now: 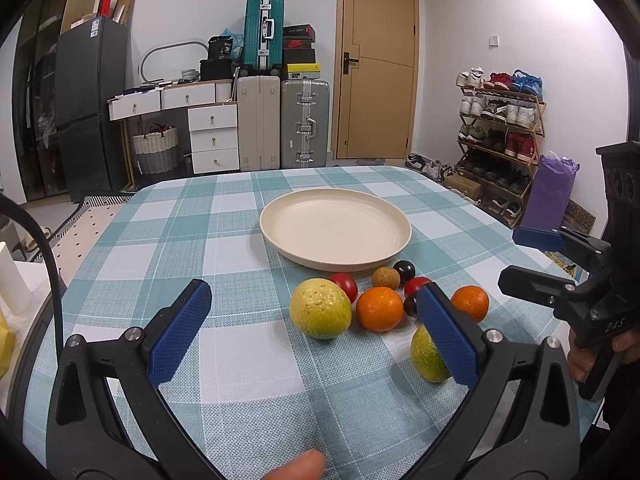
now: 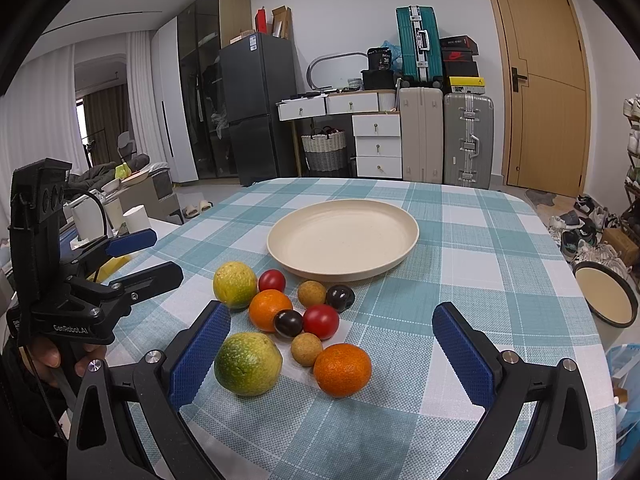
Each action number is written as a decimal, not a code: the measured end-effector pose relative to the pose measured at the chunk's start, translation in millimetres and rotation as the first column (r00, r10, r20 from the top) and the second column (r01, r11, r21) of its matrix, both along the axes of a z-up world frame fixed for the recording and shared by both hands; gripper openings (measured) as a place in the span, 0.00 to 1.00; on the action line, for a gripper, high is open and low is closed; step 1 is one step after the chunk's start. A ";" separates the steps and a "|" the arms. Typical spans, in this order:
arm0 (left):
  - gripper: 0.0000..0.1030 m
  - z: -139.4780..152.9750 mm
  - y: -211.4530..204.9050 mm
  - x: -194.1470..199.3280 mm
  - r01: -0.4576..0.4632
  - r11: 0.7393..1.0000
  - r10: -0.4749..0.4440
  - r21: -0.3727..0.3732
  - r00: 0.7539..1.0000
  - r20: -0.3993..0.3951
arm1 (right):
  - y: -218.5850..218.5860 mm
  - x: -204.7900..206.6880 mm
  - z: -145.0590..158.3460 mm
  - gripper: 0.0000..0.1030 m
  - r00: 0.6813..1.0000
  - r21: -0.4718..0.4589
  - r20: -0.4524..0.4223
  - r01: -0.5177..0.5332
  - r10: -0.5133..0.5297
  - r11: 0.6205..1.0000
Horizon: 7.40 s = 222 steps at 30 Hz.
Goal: Organize fruits
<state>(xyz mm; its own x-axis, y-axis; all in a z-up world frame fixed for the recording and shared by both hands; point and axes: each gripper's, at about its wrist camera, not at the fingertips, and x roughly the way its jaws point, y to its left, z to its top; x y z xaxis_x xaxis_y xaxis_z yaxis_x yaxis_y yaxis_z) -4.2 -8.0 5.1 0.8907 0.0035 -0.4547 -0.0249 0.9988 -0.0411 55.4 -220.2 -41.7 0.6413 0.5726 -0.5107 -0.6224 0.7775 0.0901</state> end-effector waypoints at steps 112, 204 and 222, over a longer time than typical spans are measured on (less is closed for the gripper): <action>0.44 -49.9 -86.9 50.6 0.364 0.931 -0.331 0.030 0.874 -0.355 | 4.8 44.4 -48.7 0.53 0.932 -0.115 -0.359 -0.106 0.059 0.988; 0.44 -39.6 5.9 215.8 0.076 0.997 -0.081 -0.027 0.956 -0.283 | 62.0 153.3 -25.1 0.38 0.964 -0.143 -0.252 0.048 -0.083 0.989; 0.80 -11.3 22.8 184.7 0.038 0.997 -0.050 -0.063 0.978 -0.204 | 44.1 135.8 -4.5 0.94 0.975 -0.074 -0.186 0.108 -0.120 0.991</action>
